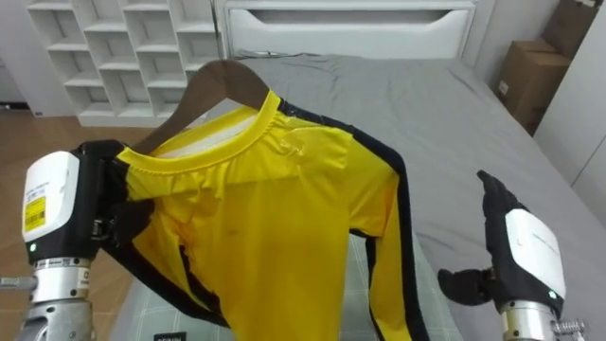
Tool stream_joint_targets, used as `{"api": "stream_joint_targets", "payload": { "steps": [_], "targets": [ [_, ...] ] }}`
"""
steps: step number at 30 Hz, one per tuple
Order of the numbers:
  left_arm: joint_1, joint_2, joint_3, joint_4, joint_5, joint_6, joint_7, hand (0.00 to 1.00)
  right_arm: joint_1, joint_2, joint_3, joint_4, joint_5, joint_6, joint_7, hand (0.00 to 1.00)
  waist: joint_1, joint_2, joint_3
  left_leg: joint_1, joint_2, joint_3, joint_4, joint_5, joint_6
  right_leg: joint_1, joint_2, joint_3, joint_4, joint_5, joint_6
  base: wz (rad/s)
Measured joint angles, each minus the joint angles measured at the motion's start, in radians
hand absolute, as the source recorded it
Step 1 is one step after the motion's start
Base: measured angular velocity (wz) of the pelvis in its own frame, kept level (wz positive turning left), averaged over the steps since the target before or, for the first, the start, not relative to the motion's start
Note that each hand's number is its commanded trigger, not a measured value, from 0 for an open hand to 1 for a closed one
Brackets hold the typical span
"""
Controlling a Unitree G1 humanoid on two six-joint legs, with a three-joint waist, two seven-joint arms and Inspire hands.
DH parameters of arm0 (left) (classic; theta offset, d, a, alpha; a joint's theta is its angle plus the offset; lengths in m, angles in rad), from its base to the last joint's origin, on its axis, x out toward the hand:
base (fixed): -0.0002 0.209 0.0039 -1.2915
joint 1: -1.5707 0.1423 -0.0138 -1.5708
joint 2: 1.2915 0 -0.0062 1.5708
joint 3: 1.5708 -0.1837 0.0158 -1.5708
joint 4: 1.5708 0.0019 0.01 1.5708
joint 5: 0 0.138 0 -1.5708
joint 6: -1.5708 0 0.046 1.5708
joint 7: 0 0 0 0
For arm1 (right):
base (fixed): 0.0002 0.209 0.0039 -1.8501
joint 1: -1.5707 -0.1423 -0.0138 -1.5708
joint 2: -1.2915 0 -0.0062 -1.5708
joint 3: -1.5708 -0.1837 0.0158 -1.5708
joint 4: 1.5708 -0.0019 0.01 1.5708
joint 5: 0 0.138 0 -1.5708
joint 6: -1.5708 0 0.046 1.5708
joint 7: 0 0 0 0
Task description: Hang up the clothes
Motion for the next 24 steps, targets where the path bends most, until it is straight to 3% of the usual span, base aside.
{"api": "stream_joint_targets", "payload": {
  "steps": [8,14,24],
  "targets": [
    [0.0,-0.003,-0.045,-0.034,0.018,0.01,-0.021,1.0,0.0,-0.001,0.119,-0.061,-0.039,-0.004,0.037,0.0,0.032,0.002,0.0006,0.009,0.001,-0.007,0.0,0.0,0.0,0.012,0.0,-0.007,-0.001,0.0,0.0,0.03],
    [0.0,-0.01,-0.05,-0.034,0.019,0.021,-0.041,1.0,-0.005,-0.001,0.123,-0.065,-0.038,-0.002,0.053,0.0,0.048,0.003,0.0009,0.001,0.002,-0.015,0.0,0.0,0.0,0.009,0.0,-0.015,-0.001,-0.001,-0.001,0.04],
    [0.0,-0.016,-0.056,-0.045,0.038,0.033,-0.06,1.0,-0.035,-0.001,0.122,-0.076,-0.035,-0.002,0.077,0.0,0.046,0.003,0.0003,-0.001,0.004,-0.014,0.001,-0.001,-0.002,0.008,0.001,-0.015,-0.001,-0.002,-0.001,0.0]
  ]
}}
